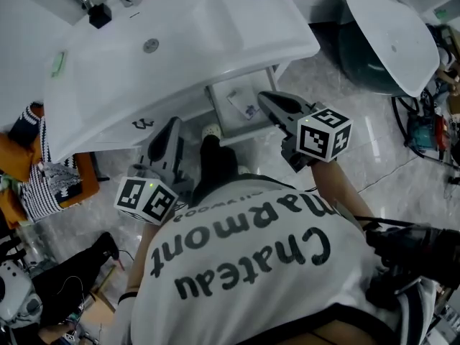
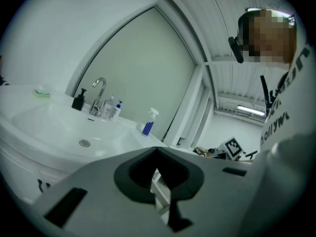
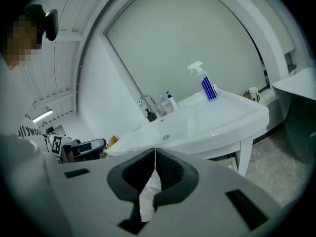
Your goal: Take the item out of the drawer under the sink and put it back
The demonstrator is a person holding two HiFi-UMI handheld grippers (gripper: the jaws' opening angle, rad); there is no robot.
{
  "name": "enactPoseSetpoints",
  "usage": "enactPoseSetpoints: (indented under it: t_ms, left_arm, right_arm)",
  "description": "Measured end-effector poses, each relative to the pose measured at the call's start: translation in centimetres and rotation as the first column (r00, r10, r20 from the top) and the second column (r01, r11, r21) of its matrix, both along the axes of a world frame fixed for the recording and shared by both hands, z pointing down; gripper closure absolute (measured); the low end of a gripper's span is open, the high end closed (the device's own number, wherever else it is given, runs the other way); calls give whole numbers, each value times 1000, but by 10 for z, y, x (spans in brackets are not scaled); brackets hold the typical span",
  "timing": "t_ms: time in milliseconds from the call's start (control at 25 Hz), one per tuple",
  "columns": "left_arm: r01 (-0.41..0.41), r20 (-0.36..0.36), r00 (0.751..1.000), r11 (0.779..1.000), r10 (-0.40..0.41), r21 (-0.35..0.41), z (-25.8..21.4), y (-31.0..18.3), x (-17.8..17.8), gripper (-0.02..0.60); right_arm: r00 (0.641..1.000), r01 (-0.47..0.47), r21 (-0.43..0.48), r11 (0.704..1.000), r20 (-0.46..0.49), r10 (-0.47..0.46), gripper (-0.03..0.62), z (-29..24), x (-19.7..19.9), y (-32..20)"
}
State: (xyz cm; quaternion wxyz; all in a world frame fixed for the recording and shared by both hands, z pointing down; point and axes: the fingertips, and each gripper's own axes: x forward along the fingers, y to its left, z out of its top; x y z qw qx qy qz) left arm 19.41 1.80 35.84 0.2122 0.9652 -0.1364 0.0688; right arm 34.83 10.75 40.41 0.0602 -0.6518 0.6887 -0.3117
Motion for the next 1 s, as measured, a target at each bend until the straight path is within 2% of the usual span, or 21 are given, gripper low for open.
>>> enactPoseSetpoints:
  t_ms: [280,440,640,840,1000]
  left_arm:
    - [-18,-5,1000,1000,18,-26,22,-10,8,574]
    - [-66,-2,998,998,66,-12,33,-6,16,574]
    - [-131,35,991,991,131,-1,56,3,22,574]
    - [-138,51,989,989,140,-42,79,-5,23,574]
    - [-94,67,993,991,101,-99,91,-19,17,574]
  right_arm:
    - [999,-14,-5,1000,37,15,582,16,-2,-17]
    - [998,-22,-28,999,51,24,582,31,1,-23]
    - [996,-38,-59,998,80,43,582,58,5,-31]
    - [996,-40,-109,993,72,48,582,91,10,-44]
    - [999,-35,-176,984,23,39,582,123,12,-52]
